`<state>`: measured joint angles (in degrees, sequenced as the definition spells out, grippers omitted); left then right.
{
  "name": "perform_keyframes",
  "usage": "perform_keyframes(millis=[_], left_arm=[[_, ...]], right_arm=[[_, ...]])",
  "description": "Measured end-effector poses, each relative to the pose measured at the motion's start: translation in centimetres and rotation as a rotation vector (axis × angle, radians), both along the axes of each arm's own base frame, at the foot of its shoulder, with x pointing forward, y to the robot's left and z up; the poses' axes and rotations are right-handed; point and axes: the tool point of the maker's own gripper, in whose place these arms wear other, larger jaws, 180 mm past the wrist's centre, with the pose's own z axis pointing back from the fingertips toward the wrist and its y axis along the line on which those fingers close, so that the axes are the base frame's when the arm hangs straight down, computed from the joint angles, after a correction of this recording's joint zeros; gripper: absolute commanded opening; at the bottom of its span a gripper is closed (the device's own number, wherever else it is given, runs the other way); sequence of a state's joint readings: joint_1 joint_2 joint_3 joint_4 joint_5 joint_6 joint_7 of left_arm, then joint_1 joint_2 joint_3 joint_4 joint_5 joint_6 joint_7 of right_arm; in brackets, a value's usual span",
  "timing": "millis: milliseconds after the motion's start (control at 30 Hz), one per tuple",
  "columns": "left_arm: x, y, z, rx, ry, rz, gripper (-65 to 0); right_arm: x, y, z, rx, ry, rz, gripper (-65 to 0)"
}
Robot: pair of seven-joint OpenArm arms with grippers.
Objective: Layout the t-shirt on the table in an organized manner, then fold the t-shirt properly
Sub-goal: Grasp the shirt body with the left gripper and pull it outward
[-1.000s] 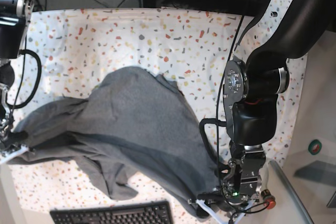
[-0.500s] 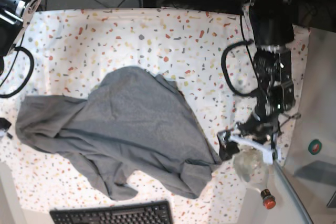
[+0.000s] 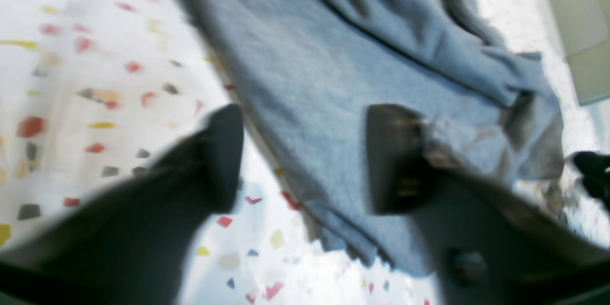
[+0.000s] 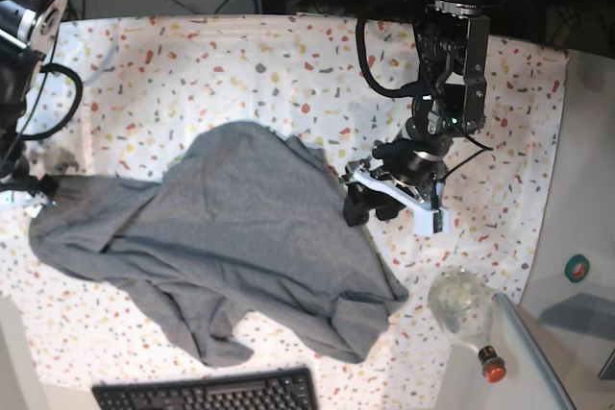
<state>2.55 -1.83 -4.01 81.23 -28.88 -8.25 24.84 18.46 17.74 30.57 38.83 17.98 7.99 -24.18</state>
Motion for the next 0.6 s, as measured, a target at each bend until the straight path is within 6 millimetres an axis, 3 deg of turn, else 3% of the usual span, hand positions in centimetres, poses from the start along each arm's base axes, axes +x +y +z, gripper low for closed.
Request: perform_keyframes(millis=[133, 267, 367, 433, 533, 600], left_arm=[[-1.1, 1.7, -1.1, 0.026, 0.025, 0.034, -43.3], [-3.8, 1.8, -3.3, 0.024, 0.103, 0.029, -43.3], [-4.9, 3.7, -4.3, 0.043, 0.130, 0.068, -42.9], [-5.7, 3.9, -5.4, 0.049, 0.162, 0.070, -41.0], [-6.7, 3.1, -6.9, 0.026, 0.210, 0.071, -31.1], [-6.8, 1.9, -7.1, -0.004, 0.210, 0.079, -25.3]], right_arm=[[1.1, -0.4, -0.1, 0.003, -0.017, -0.028, -21.9], [1.5, 2.1, -0.5, 0.045, -0.050, 0.091, -22.5], [1.6, 3.9, -0.8, 0.083, -0.058, 0.144, -24.6], [1.8, 4.9, -0.9, 0.099, -0.086, 0.159, -35.7], [1.0, 6.0, -1.5, 0.135, -0.067, 0.206, -65.0], [0.7, 6.7, -1.4, 0.151, -0.092, 0.252, -65.0]])
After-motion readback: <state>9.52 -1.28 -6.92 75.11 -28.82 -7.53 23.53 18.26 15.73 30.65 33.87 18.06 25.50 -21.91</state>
